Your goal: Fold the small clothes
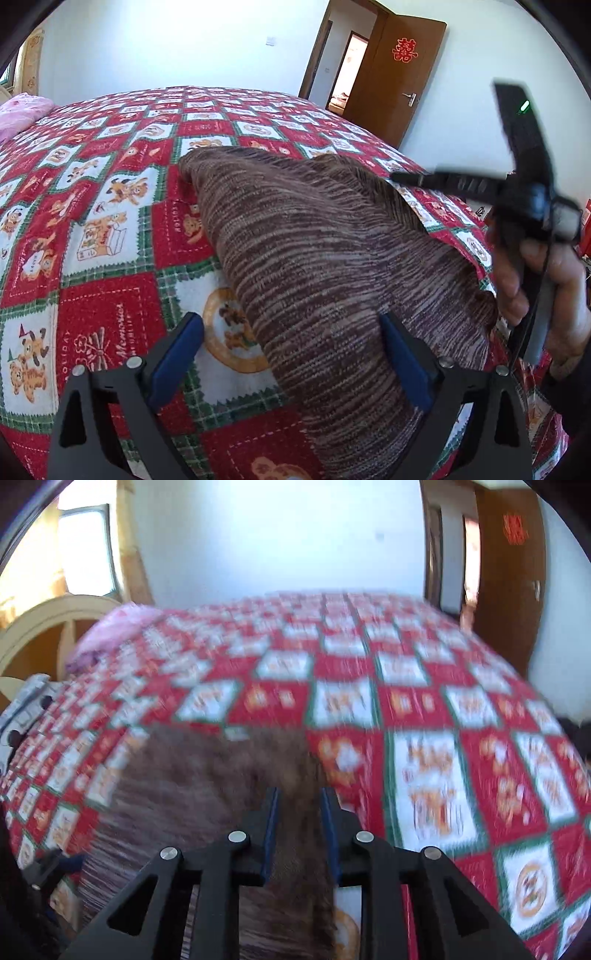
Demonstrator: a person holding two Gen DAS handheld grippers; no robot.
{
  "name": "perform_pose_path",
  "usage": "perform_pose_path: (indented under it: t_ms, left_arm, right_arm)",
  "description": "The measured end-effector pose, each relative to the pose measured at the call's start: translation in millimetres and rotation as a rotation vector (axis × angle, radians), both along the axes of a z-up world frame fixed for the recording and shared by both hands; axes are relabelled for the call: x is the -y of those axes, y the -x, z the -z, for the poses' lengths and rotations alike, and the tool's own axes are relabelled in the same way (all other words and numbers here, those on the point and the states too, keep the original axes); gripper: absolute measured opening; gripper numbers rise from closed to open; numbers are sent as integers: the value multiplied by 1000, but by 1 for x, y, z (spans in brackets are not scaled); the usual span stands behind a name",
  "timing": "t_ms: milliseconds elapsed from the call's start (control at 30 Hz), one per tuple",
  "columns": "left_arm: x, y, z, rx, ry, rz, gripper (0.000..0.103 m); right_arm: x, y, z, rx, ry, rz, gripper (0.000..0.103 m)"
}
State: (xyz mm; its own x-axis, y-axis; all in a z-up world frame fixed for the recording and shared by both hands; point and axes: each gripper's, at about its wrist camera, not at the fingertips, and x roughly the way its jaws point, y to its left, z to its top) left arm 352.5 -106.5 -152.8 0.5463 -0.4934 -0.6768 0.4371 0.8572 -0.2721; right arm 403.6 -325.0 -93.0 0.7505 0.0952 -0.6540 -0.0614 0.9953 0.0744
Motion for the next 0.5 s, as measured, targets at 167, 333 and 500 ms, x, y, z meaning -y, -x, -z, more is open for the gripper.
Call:
perform_pose_path:
  t_ms: [167, 333, 500]
  left_arm:
    - [-1, 1, 0, 5, -5, -7, 99]
    - [0, 0, 1, 2, -15, -11, 102]
    - [1, -2, 2, -3, -23, -13, 103]
  right_arm:
    - [-27, -17, -4, -59, -119, -227, 24]
    - [-7, -59, 43, -248, -53, -80, 24]
    - [14, -38, 26, -176, -174, -53, 27]
